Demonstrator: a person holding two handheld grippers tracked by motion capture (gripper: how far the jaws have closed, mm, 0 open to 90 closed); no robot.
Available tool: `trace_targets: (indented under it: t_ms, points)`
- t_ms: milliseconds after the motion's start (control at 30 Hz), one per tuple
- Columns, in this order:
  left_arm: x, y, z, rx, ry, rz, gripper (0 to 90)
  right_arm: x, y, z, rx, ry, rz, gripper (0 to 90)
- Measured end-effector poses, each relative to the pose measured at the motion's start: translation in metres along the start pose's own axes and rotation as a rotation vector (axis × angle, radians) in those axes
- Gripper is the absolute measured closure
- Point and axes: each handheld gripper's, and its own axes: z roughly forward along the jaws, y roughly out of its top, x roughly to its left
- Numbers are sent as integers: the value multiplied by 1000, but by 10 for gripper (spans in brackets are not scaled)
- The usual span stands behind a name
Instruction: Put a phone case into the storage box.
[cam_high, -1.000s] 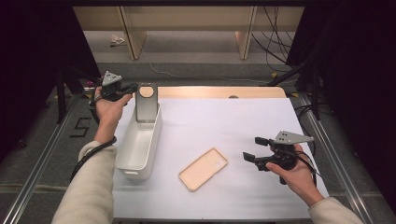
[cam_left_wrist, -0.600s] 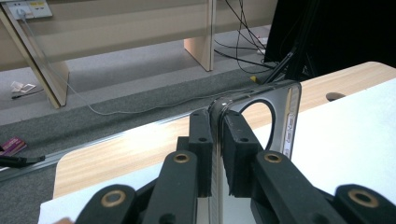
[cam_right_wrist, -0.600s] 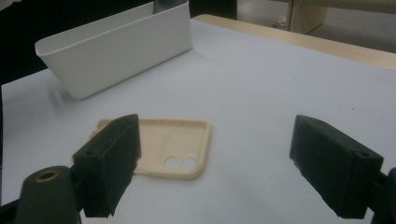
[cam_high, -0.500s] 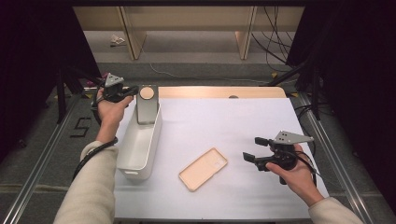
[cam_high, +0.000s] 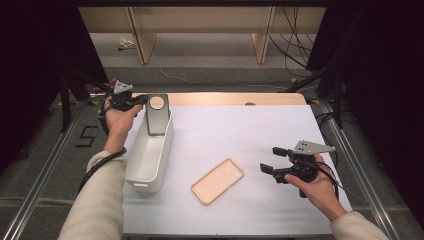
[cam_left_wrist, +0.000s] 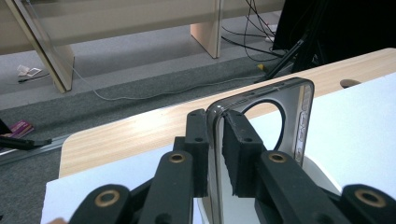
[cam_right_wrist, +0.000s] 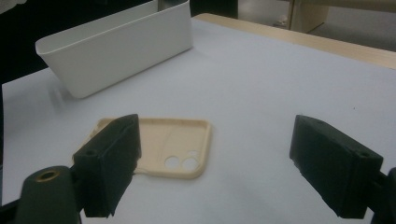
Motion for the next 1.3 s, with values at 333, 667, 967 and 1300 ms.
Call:
trace_targets:
  t_ms: [333,667,967,1300]
  points:
    - [1,1,2,22,21,-5,754,0,0,0,1,2,3,173]
    - [2,3,1,49,46,-9,651,0,-1,0,5,1,4,174]
    - [-2,11,-7,71,79,-28,448,0,-1,1,10,0,3,174]
    - [-13,15,-32,62,79,-43,149,0,-1,2,12,0,5,174]
